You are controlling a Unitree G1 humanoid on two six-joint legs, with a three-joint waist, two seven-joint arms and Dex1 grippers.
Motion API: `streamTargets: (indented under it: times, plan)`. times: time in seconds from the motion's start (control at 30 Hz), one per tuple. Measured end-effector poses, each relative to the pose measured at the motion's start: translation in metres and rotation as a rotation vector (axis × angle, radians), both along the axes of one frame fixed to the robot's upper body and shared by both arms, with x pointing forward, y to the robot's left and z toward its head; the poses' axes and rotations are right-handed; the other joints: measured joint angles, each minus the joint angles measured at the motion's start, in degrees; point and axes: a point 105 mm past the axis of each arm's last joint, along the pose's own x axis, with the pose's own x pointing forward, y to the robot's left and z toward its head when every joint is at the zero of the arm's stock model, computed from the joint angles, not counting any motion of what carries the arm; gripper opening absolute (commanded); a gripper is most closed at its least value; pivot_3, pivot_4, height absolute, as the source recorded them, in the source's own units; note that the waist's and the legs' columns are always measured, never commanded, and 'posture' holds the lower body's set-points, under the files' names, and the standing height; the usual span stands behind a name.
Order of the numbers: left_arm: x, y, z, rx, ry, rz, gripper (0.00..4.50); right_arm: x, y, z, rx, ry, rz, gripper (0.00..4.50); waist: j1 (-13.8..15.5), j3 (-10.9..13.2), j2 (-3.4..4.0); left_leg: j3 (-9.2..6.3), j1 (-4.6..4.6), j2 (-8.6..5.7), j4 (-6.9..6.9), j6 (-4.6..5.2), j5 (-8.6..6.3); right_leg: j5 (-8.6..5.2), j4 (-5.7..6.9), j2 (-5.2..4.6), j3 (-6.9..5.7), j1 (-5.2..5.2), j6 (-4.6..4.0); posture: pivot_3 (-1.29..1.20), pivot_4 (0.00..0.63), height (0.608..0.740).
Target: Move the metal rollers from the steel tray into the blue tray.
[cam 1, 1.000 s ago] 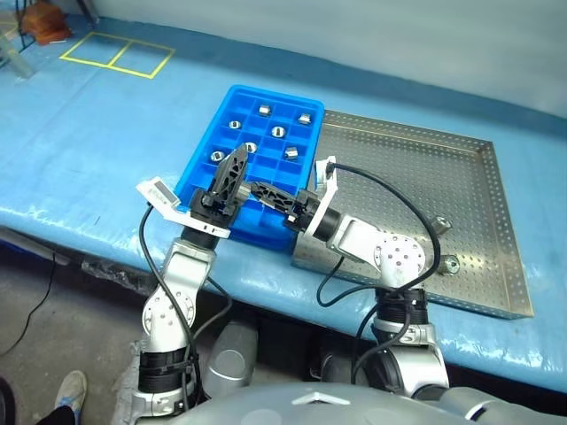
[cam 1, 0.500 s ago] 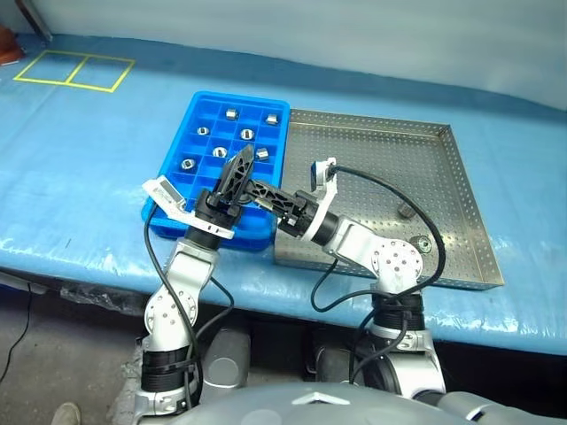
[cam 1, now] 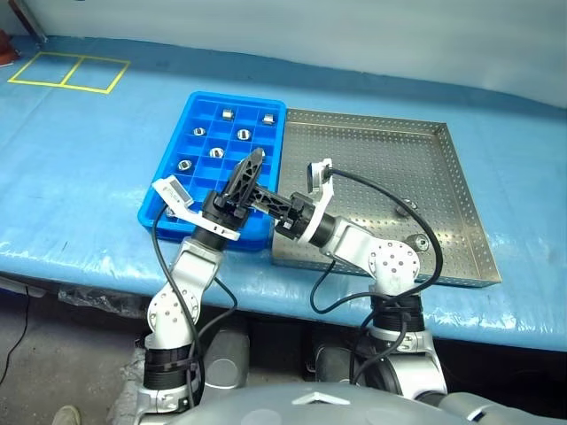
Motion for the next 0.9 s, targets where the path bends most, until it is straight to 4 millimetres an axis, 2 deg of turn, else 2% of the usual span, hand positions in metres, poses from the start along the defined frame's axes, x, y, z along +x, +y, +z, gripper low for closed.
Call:
streamTargets:
  times: [0.1, 0.13, 0.3, 0.4, 0.5, 0.6, 0.83, 0.9]
  plan:
    - [0.000, -0.003, 0.004, -0.004, -0.015, -0.013, 3.35, 0.002, -0.002, -0.001, -0.003, -0.002, -0.014, 1.34, -0.09, 0.00, 0.00, 0.01, 0.00, 0.00, 0.00, 0.00, 0.00, 0.00, 0.00, 0.00, 0.01, 0.00, 0.00, 0.32, 0.150, 0.740]
    - [0.000, -0.002, 0.004, -0.005, -0.015, -0.014, 3.35, 0.002, -0.002, -0.001, -0.001, -0.002, -0.015, 1.29, -0.16, 0.00, 0.00, 0.00, 0.00, 0.00, -0.01, 0.00, 0.00, 0.00, 0.00, 0.00, 0.01, 0.00, 0.00, 0.33, 0.150, 0.740]
    - [0.000, 0.000, 0.005, -0.009, -0.021, 0.001, 3.35, 0.004, -0.002, 0.001, 0.030, 0.000, -0.040, 1.29, -0.29, 0.00, 0.00, -0.01, 0.00, 0.00, -0.05, 0.00, 0.00, -0.01, 0.00, 0.01, 0.01, -0.02, -0.02, 0.37, 0.150, 0.740]
    - [0.004, 0.008, 0.008, 0.022, -0.029, 0.094, 3.35, 0.007, 0.002, 0.002, 0.062, 0.016, -0.053, 1.29, 0.04, 0.00, 0.00, -0.02, 0.02, 0.00, -0.05, 0.00, 0.00, -0.01, 0.00, 0.02, 0.02, -0.01, -0.01, 0.42, 0.150, 0.740]
    - [0.011, 0.044, 0.002, 0.050, 0.009, 0.329, 3.35, 0.017, -0.005, 0.008, 0.106, 0.011, -0.107, 1.29, 0.69, 0.01, 0.02, -0.04, 0.04, 0.01, -0.08, 0.00, 0.00, 0.00, 0.01, 0.05, 0.02, -0.01, -0.02, 0.49, 0.150, 0.740]
    - [0.011, 0.067, -0.002, 0.062, 0.031, 0.474, 3.35, 0.026, -0.009, 0.016, 0.137, -0.004, -0.129, 1.29, 1.97, 0.01, 0.02, -0.06, 0.03, 0.01, -0.11, 0.00, 0.00, -0.01, 0.00, 0.05, 0.02, -0.01, -0.02, 0.54, 0.150, 0.740]
    - [0.000, 0.081, -0.012, 0.075, 0.065, 0.577, 3.35, 0.025, 0.005, 0.020, 0.167, -0.008, -0.058, 1.29, 7.23, 0.01, 0.02, -0.06, 0.04, 0.01, -0.31, -0.01, 0.00, -0.04, -0.04, 0.08, 0.01, -0.10, -0.06, 0.58, 0.150, 0.740]
    - [-0.004, 0.086, -0.014, 0.093, 0.071, 0.617, 3.35, 0.028, 0.008, 0.016, 0.122, -0.017, -0.073, 1.29, 8.78, 0.01, 0.02, -0.04, 0.04, 0.01, -0.31, -0.02, 0.00, -0.06, -0.05, 0.08, 0.01, -0.12, -0.07, 0.60, 0.150, 0.740]
